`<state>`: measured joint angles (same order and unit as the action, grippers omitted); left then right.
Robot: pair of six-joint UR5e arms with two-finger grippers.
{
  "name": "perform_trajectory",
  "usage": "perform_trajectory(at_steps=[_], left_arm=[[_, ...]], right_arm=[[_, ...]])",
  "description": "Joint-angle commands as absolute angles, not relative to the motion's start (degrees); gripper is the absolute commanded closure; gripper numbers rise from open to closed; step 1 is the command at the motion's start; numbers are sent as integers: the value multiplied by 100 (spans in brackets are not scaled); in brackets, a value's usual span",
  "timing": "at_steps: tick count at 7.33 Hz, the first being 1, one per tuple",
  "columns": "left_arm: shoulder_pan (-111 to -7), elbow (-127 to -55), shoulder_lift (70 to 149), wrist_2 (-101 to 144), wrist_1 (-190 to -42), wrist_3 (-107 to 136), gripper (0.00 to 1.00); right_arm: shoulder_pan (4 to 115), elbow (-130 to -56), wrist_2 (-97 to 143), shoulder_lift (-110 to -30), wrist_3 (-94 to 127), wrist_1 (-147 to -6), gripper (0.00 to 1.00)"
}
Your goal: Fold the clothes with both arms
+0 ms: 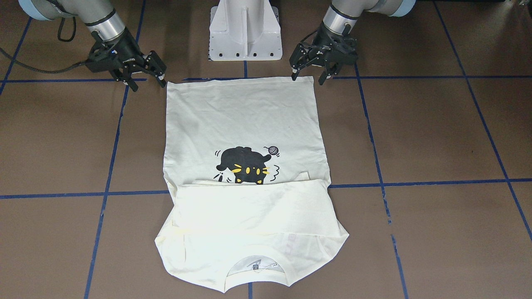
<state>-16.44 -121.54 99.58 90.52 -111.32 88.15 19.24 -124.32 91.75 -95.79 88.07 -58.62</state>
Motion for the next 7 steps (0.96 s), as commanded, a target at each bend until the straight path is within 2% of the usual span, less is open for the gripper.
perform_trajectory(at_steps=[1, 4, 7], left_arm=[[-1004, -12138, 9591, 8614, -11127, 9544, 37], [-590, -11963, 9536, 8429, -11066, 9738, 38], [-571, -11892, 9562, 8455, -11065, 9965, 45]], right_arm=[[1311, -12524, 8501, -9703, 9491, -5967, 9], [1248, -12524, 8402, -9703, 9554, -5985, 6], [1239, -12533, 8350, -9703, 9562, -5985, 6]])
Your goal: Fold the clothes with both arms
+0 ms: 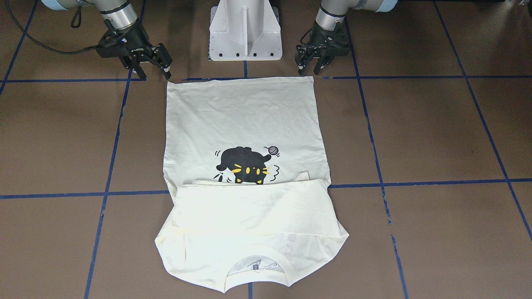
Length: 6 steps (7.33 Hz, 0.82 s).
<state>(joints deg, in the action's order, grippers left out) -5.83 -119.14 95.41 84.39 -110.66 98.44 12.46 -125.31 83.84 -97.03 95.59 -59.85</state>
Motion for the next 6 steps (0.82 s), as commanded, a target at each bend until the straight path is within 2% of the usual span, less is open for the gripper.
perform_trajectory(at_steps=[1, 5, 6], left_arm=[[-571, -11883, 9554, 8455, -11074, 9975, 46], [-571, -11804, 9519, 8473, -11109, 9967, 46], [-571, -11786, 9536, 8473, -11109, 9975, 49]], right_arm=[[1248, -12533, 8350, -9694, 9562, -5985, 6], [1239, -12524, 8271, -9694, 9562, -5985, 6], [1239, -12524, 8244, -9694, 9562, -5985, 6]])
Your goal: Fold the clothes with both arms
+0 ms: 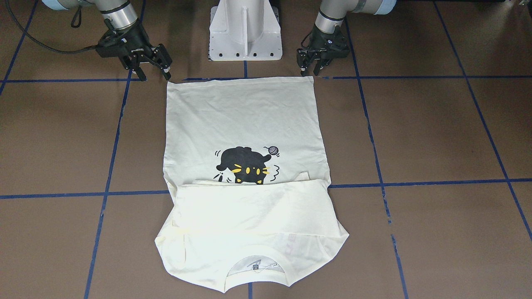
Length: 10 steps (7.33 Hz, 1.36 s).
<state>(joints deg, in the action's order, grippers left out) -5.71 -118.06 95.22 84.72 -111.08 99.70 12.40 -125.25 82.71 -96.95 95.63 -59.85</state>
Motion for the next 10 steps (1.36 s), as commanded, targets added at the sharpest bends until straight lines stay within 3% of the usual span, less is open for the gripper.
perform_trajectory(at_steps=[1, 10], left_arm=[[-571, -11743, 9571, 8473, -11109, 9976, 51], [-571, -11655, 9589, 8464, -11109, 9888, 50]], right_arm=[[1239, -12524, 8244, -9694, 9562, -5985, 6], [1239, -12524, 8235, -9677, 9562, -5985, 5]])
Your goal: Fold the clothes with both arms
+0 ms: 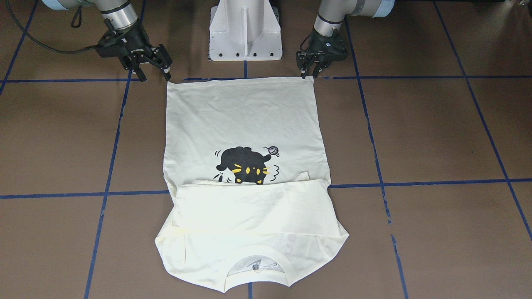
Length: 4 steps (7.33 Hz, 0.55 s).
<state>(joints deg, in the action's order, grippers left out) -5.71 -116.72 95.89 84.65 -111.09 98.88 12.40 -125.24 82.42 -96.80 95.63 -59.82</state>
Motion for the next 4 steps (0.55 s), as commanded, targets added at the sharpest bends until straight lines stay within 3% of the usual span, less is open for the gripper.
perform_trajectory(at_steps=[1, 3, 4], left_arm=[[-571, -11619, 9598, 8455, -11109, 9888, 50], [-571, -11602, 9598, 8446, -11109, 9896, 53], [-571, -11593, 9598, 8446, -11118, 9905, 63]], right_arm=[[1239, -12524, 8227, -9677, 9562, -5985, 5], [1239, -12524, 8209, -9686, 9562, -5985, 5], [1239, -12524, 8209, -9686, 9562, -5985, 5]])
